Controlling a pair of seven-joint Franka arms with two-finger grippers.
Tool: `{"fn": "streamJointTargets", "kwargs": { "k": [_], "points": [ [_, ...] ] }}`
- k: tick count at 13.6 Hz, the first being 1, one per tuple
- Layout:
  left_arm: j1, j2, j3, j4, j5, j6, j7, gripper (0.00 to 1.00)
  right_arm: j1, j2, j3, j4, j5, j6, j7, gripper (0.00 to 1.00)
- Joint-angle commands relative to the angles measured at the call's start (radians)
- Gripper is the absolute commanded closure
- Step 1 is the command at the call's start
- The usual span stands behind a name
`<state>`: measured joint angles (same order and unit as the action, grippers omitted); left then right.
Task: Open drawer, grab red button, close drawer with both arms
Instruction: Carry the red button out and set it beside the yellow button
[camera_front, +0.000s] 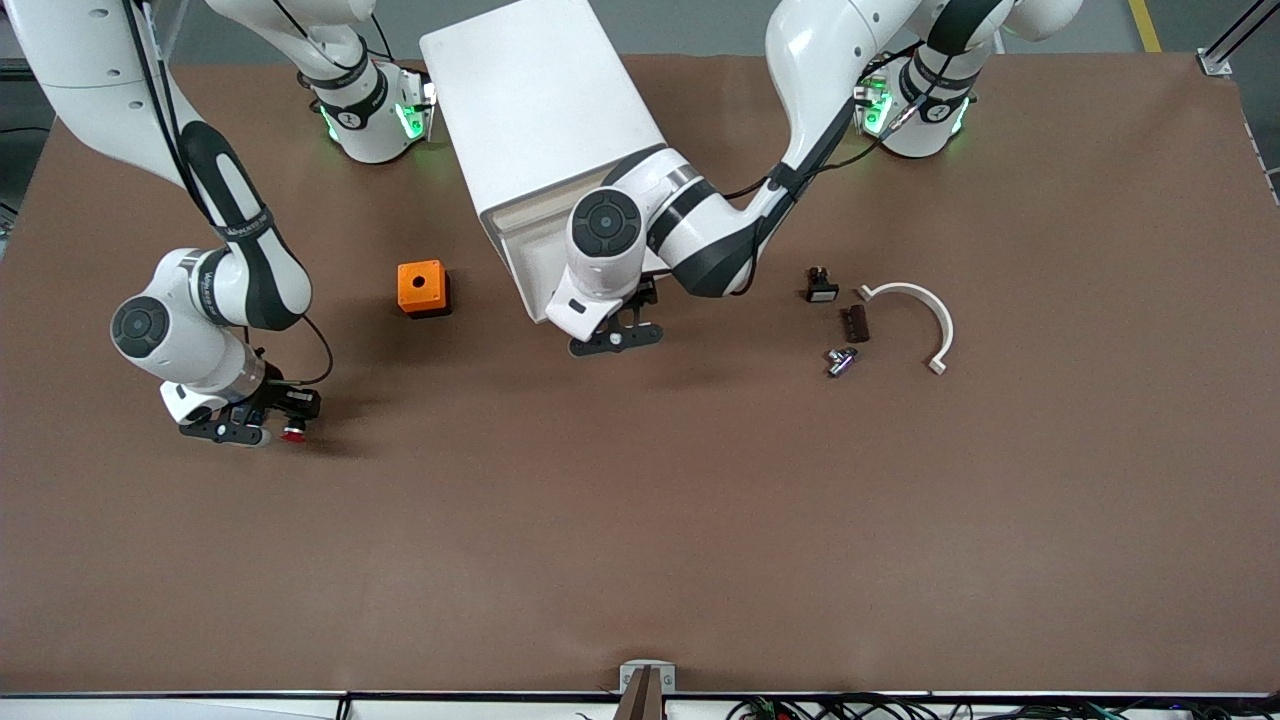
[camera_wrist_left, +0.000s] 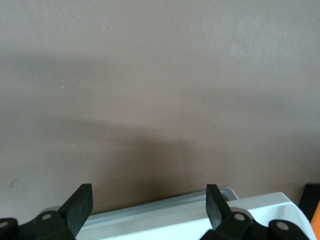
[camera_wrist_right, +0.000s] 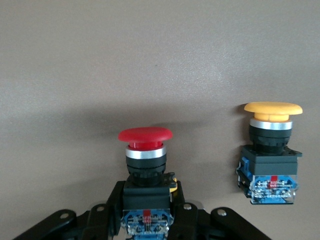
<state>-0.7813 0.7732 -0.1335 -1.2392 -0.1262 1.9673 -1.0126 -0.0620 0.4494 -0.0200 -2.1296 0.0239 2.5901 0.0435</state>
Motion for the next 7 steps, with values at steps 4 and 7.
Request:
{"fn": "streamJointTargets", "kwargs": {
  "k": [4, 7],
  "points": [
    [-0.039, -0.003, 0.005, -0.023, -0.05, -0.007, 0.008, 0.0, -0.022, -0.078, 0.015, 0.133, -0.002, -0.246, -0.01, 0.0],
    [-0.052, -0.003, 0.005, -0.023, -0.133, -0.007, 0.008, 0.0, -0.029, -0.139, 0.015, 0.374, -0.004, -0.679, -0.004, 0.0]
  ]
}}
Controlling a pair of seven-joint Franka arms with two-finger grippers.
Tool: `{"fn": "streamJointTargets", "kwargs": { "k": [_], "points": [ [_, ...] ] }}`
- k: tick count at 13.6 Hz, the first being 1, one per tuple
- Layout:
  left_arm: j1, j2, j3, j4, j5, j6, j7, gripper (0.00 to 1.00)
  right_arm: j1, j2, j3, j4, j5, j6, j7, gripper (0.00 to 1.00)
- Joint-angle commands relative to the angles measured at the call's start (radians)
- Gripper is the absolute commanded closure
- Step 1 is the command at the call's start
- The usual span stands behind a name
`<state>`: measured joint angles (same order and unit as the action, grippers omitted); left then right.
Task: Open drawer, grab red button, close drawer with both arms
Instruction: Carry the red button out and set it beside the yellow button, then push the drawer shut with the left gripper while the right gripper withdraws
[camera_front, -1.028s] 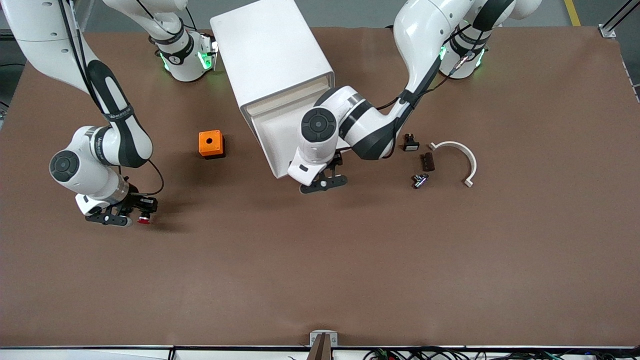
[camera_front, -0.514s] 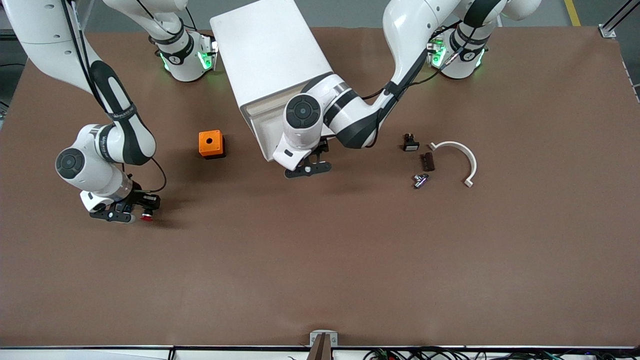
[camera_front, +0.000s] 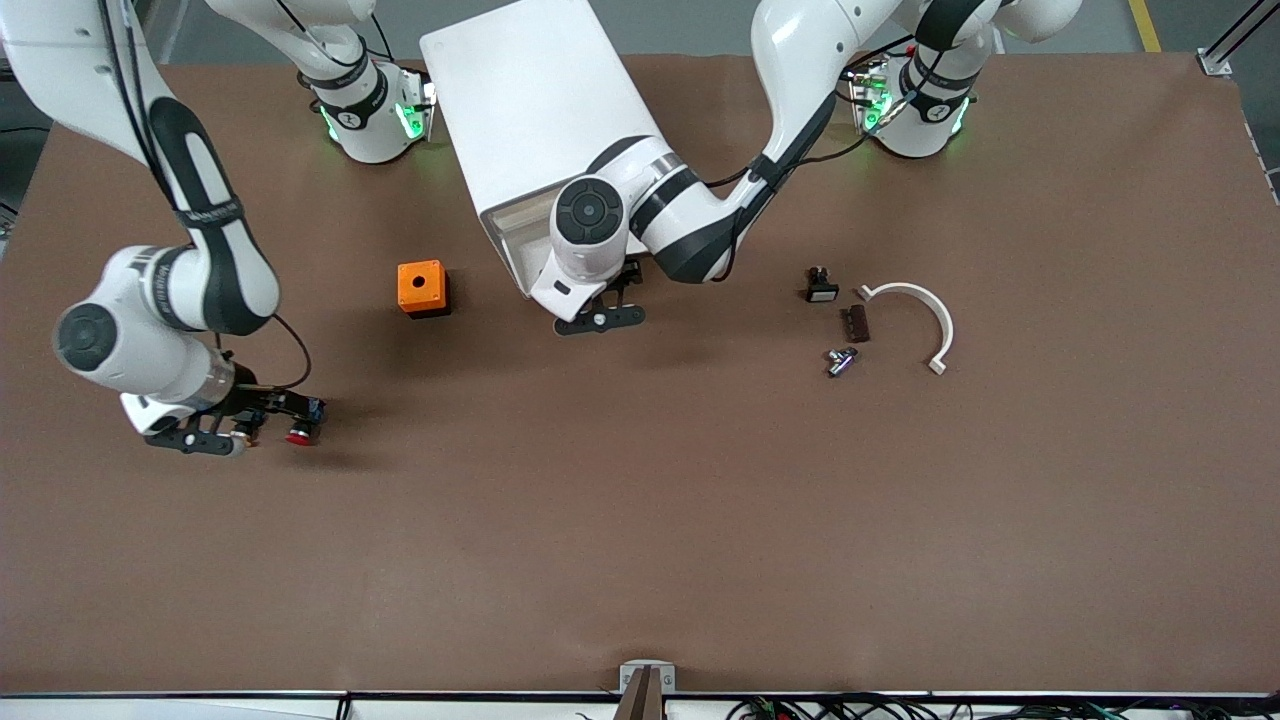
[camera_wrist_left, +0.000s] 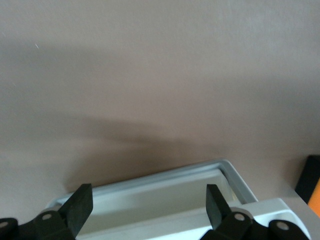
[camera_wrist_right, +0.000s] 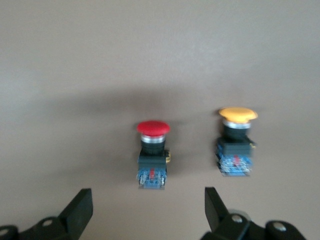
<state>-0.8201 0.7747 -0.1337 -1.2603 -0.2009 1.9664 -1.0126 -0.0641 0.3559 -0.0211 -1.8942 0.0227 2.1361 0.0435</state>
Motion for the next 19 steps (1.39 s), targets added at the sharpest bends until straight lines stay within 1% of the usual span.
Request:
{"fn": "streamJointTargets", "kwargs": {
  "k": [1, 3, 5, 6, 8, 9, 13, 19],
  "points": [
    [-0.017, -0.005, 0.005, -0.002, -0.09, -0.006, 0.008, 0.0, -0.028, -0.054, 0.015, 0.214, -0.004, -0.33, -0.002, 0.0],
    [-0.019, -0.003, 0.005, -0.002, -0.146, -0.006, 0.008, 0.0, -0.032, -0.054, 0.015, 0.376, -0.009, -0.523, 0.003, 0.0],
    [-0.025, 0.004, 0.005, -0.002, -0.19, -0.006, 0.005, 0.0, -0.032, -0.063, 0.016, 0.467, -0.009, -0.657, -0.001, 0.0],
    [-0.025, 0.006, 0.005, -0.002, -0.212, -0.006, 0.005, 0.0, -0.029, -0.095, 0.02, 0.486, -0.009, -0.691, -0.005, 0.0],
    [-0.039, 0.017, 0.005, -0.002, -0.244, -0.004, 0.005, 0.0, -0.022, -0.158, 0.027, 0.488, -0.006, -0.688, -0.008, 0.0],
    [-0.04, 0.02, 0.005, -0.002, -0.25, 0.0, 0.005, 0.0, -0.019, -0.166, 0.029, 0.488, -0.003, -0.685, -0.007, 0.0],
    [-0.06, 0.029, 0.005, -0.004, -0.255, 0.002, 0.005, 0.0, -0.006, -0.175, 0.021, 0.488, -0.009, -0.679, -0.007, 0.0],
    [-0.051, 0.014, 0.006, -0.001, -0.258, 0.002, 0.005, 0.0, -0.029, -0.179, 0.023, 0.488, -0.01, -0.697, -0.004, 0.0]
  ]
}}
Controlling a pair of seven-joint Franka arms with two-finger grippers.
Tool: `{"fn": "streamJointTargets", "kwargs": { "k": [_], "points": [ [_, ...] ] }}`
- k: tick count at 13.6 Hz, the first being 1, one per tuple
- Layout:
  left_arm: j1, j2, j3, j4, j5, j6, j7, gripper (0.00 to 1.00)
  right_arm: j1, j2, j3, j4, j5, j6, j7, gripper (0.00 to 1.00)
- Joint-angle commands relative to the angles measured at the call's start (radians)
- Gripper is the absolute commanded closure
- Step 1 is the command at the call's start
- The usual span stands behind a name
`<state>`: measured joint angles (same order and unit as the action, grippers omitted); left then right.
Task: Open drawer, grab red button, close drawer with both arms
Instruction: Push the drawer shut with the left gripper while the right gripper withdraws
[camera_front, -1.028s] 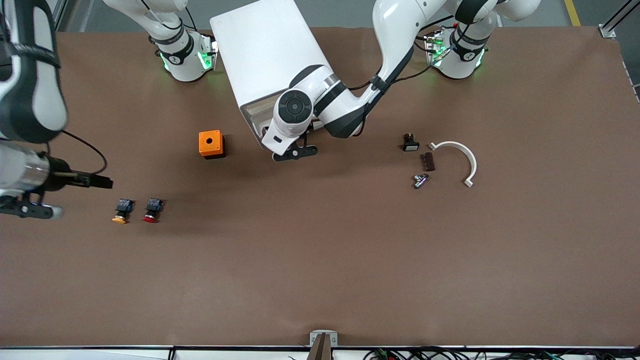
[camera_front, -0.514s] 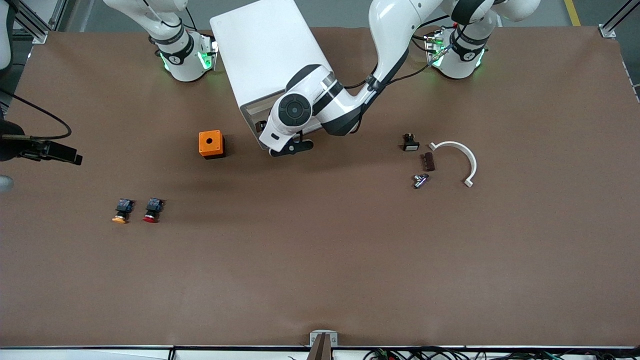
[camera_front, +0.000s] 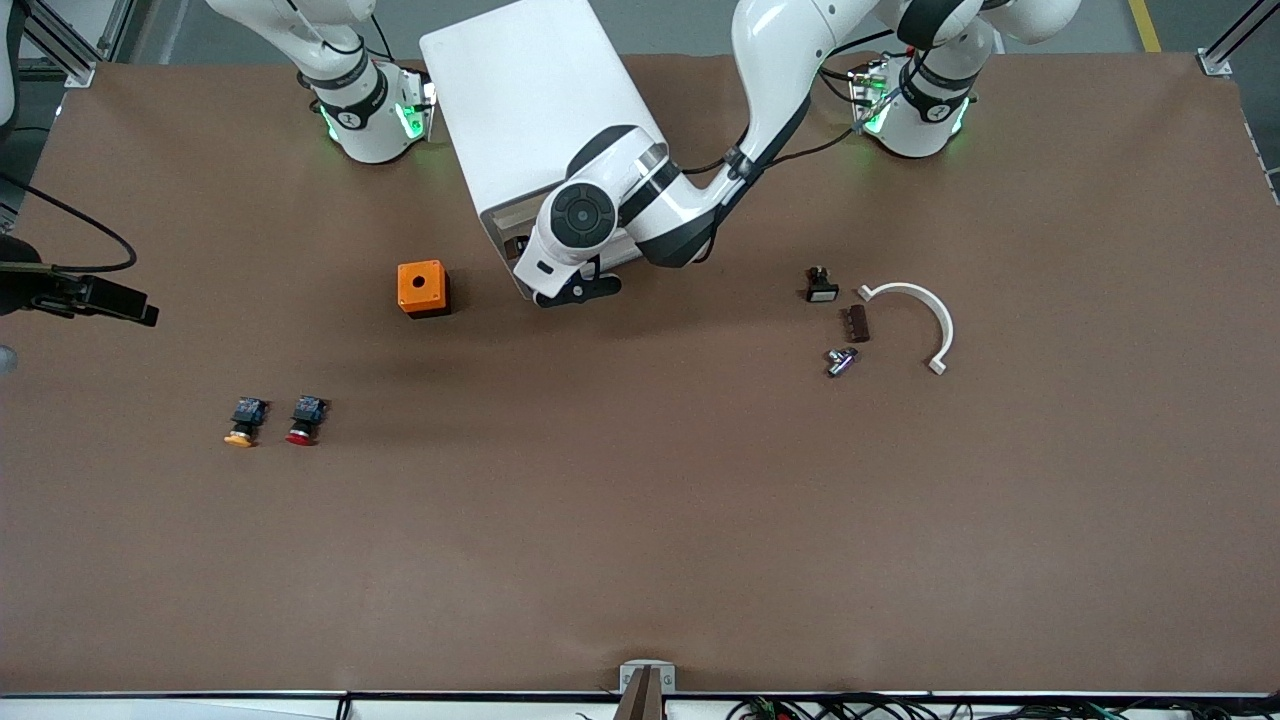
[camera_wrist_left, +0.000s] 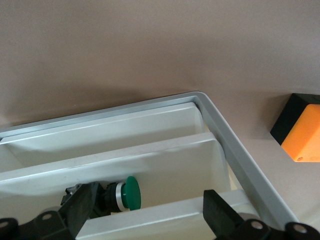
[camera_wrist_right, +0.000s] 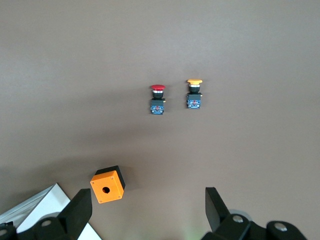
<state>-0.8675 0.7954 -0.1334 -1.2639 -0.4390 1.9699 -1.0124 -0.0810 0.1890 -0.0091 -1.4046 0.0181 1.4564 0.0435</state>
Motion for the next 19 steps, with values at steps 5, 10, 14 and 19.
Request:
{"fn": "streamJointTargets", "kwargs": {
  "k": [5, 10, 14, 19],
  "points": [
    [0.054, -0.064, 0.017, 0.008, -0.003, -0.002, 0.003, 0.0, -0.009, -0.006, 0.009, 0.036, -0.01, -0.033, -0.004, 0.0],
    [0.209, -0.168, 0.017, 0.005, 0.071, -0.013, 0.0, 0.0, -0.016, -0.016, 0.008, 0.069, -0.009, -0.068, -0.007, 0.0],
    [0.33, -0.223, 0.017, 0.001, 0.109, -0.052, 0.0, 0.0, -0.043, -0.026, 0.004, 0.065, -0.009, -0.116, 0.003, 0.0],
    [0.478, -0.263, 0.017, 0.001, 0.132, -0.232, 0.002, 0.0, -0.019, -0.105, 0.017, 0.064, -0.006, -0.031, -0.013, 0.0]
  ]
}}
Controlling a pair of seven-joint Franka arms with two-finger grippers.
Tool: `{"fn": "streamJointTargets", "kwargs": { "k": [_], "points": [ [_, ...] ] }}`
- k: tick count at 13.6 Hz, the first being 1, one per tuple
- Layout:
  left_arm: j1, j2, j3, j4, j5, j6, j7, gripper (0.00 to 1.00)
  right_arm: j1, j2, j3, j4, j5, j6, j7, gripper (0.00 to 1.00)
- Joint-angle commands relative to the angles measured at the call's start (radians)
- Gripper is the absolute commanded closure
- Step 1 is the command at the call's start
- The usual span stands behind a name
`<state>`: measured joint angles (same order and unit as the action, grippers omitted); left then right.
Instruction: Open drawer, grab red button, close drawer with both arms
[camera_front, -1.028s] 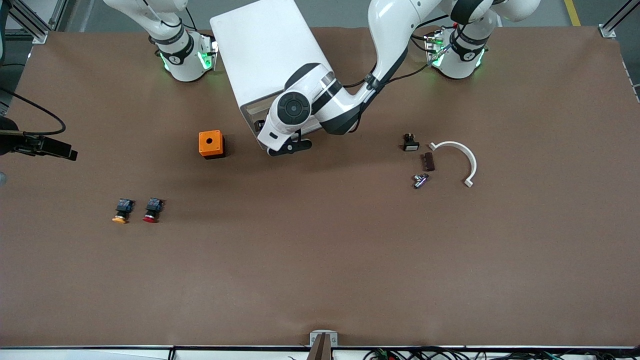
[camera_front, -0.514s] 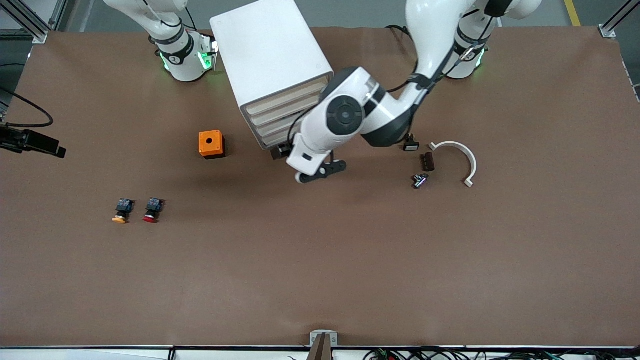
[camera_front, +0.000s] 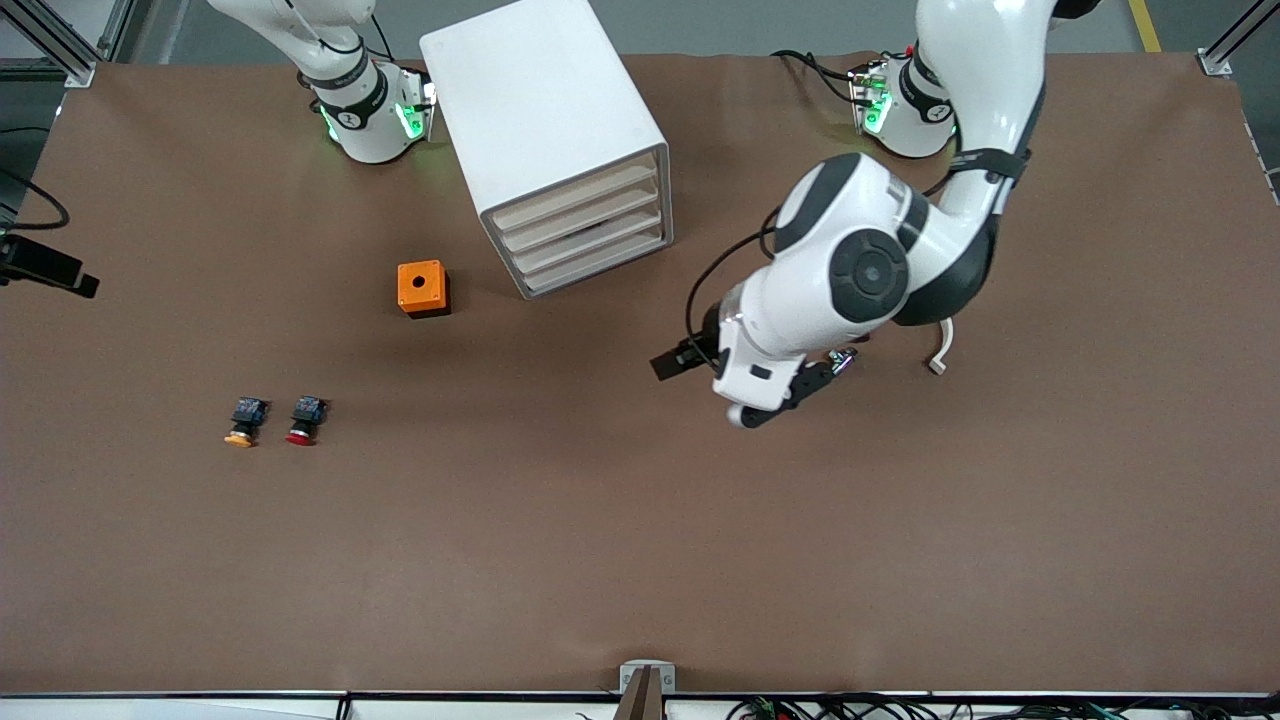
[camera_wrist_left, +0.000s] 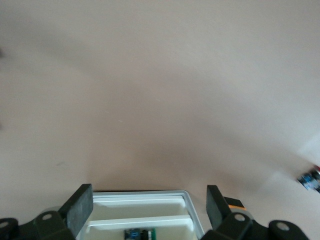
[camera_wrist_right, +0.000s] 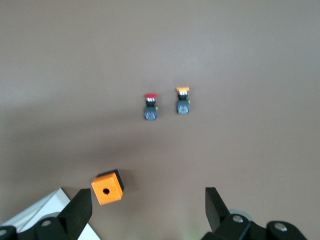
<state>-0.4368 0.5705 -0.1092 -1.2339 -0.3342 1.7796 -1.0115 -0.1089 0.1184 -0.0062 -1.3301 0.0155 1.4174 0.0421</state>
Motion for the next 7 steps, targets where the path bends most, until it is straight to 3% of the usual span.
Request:
{"fn": "streamJointTargets", "kwargs": {
  "k": [1, 4, 7],
  "points": [
    [0.074, -0.041, -0.009, -0.029, 0.059, -0.064, 0.001, 0.0, 0.012, -0.043, 0.014, -0.011, -0.002, -0.02, -0.013, 0.0],
    [0.134, -0.052, -0.012, -0.029, 0.158, -0.106, 0.002, 0.0, 0.029, -0.054, 0.012, -0.015, 0.009, -0.09, -0.011, 0.0],
    [0.194, -0.052, -0.018, -0.029, 0.159, -0.127, 0.005, 0.0, 0.031, -0.071, 0.011, -0.044, 0.009, -0.091, -0.014, 0.0]
  ]
}}
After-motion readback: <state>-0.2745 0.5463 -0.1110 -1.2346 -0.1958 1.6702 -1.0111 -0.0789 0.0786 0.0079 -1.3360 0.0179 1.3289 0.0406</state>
